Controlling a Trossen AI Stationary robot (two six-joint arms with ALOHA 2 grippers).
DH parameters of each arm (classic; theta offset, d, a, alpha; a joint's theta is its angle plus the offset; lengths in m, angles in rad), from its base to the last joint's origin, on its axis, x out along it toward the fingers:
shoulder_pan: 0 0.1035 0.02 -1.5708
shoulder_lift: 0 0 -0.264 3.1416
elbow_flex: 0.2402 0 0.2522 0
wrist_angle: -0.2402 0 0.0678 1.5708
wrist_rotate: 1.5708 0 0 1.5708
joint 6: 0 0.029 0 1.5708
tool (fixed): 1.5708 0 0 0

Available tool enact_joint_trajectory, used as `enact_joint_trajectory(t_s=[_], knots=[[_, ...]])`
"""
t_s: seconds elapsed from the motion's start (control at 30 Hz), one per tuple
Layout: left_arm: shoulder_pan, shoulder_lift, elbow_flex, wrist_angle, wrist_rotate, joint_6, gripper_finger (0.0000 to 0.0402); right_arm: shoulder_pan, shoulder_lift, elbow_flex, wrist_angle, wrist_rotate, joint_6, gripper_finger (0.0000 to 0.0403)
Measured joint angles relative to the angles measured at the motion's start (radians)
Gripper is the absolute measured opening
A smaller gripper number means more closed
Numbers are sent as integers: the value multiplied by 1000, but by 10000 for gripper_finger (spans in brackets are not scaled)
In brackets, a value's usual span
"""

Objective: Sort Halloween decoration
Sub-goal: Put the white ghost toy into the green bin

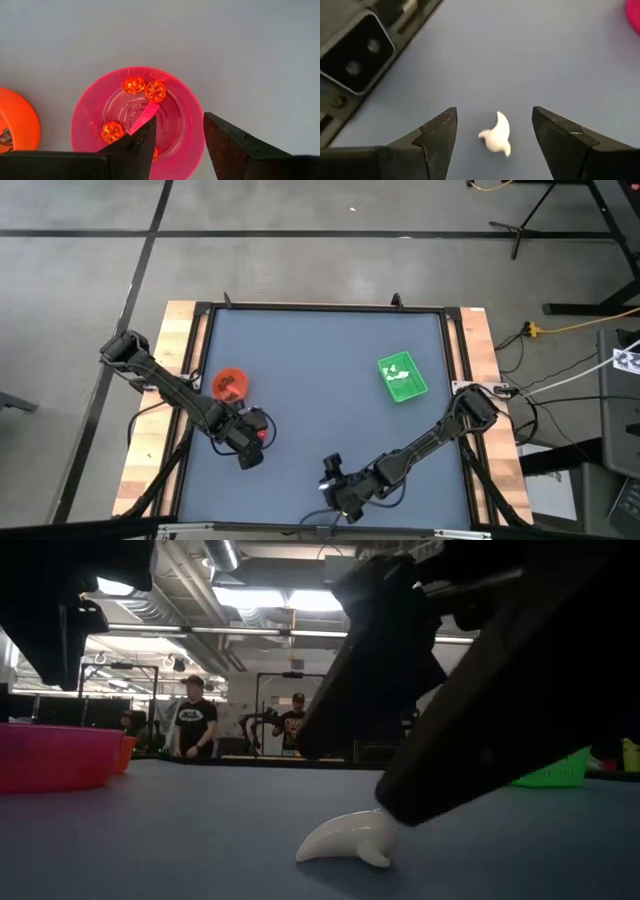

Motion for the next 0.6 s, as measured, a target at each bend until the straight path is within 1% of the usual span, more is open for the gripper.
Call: enact_joint_trajectory(t_s=[0.23,0.3,0.6], knots=[[0,0,0,6,-4,0,147,0,1,1,-43,28,58,259],[0,0,0,6,-10,0,147,0,1,1,-46,42,59,259],[0,0,0,6,-13,0,147,0,1,0,-79,40,62,259]])
